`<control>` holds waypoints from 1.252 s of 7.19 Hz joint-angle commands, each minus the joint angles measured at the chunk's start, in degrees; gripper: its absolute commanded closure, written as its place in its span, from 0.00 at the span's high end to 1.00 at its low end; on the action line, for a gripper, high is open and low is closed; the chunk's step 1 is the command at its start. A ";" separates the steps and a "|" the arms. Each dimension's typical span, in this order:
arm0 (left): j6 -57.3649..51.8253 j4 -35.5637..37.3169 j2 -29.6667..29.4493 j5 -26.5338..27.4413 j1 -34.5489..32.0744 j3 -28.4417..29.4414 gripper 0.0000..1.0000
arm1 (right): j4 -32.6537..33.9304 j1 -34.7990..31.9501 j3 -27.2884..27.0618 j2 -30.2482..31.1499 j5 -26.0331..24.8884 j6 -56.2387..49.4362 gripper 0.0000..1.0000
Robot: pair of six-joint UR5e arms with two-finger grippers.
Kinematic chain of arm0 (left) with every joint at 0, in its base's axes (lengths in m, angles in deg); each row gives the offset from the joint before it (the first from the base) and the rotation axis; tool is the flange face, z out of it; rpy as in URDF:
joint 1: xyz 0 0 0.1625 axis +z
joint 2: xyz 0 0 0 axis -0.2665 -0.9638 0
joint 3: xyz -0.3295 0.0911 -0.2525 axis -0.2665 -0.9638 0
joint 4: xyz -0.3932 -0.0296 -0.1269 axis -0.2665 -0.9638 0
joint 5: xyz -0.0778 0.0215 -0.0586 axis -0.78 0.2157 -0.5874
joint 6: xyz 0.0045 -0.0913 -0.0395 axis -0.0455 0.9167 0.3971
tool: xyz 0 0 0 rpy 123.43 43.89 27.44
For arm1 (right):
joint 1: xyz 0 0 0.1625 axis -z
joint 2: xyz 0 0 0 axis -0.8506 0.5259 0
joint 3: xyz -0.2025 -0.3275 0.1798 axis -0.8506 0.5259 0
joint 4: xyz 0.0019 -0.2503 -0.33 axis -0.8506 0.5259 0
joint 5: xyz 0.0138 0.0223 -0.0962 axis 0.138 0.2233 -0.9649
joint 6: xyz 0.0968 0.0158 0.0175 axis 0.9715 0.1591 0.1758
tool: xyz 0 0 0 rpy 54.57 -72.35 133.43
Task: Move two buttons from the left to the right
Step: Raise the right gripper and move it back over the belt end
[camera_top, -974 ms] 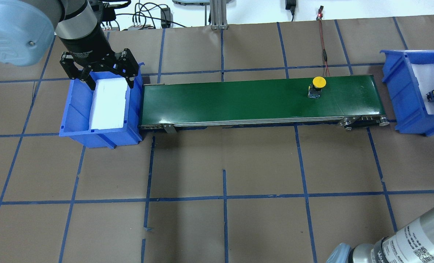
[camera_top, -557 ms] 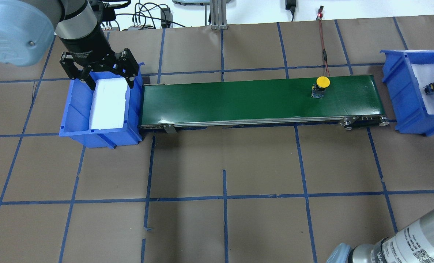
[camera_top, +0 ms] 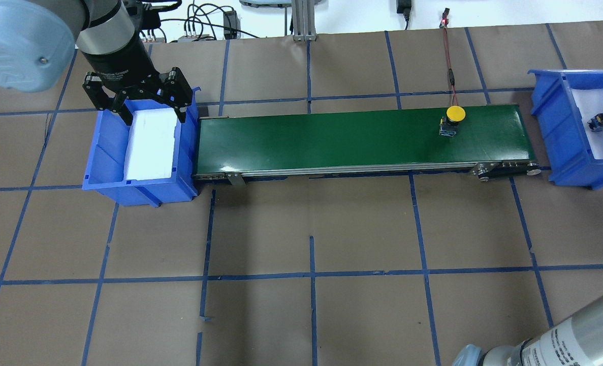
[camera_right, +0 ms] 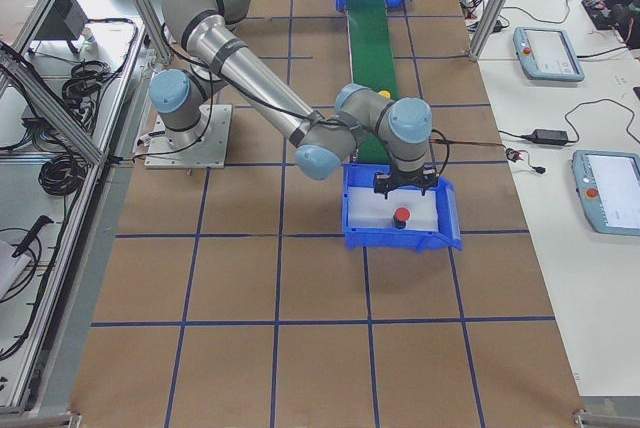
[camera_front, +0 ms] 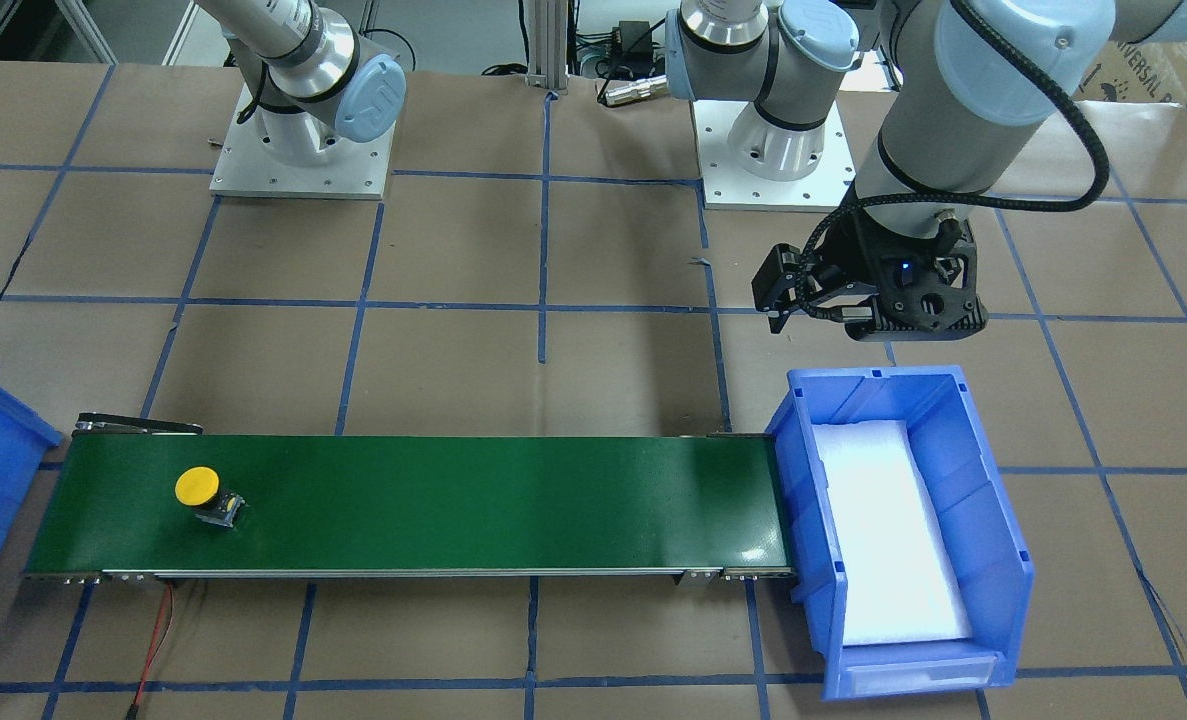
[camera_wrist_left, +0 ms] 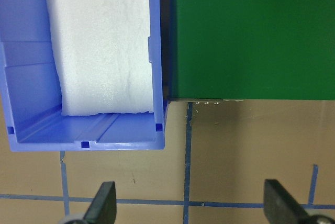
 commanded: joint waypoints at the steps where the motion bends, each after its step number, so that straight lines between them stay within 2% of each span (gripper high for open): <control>1: -0.09 0.00 0.00 0.00 0.00 -0.07 1.00 | -3.85 -8.44 1.91 0.20 -2.06 5.59 1.00; 4: -0.09 0.00 0.09 0.09 0.00 0.02 1.00 | -3.69 -15.49 -0.62 -0.50 -2.24 13.26 1.00; 6: -0.09 -0.09 0.09 0.26 0.00 -0.07 1.00 | -1.85 -15.51 -4.66 -0.68 -2.07 16.78 1.00; 9: -0.17 0.00 0.17 0.26 0.00 -0.07 1.00 | -1.84 -15.51 -7.31 -0.25 -2.16 16.96 1.00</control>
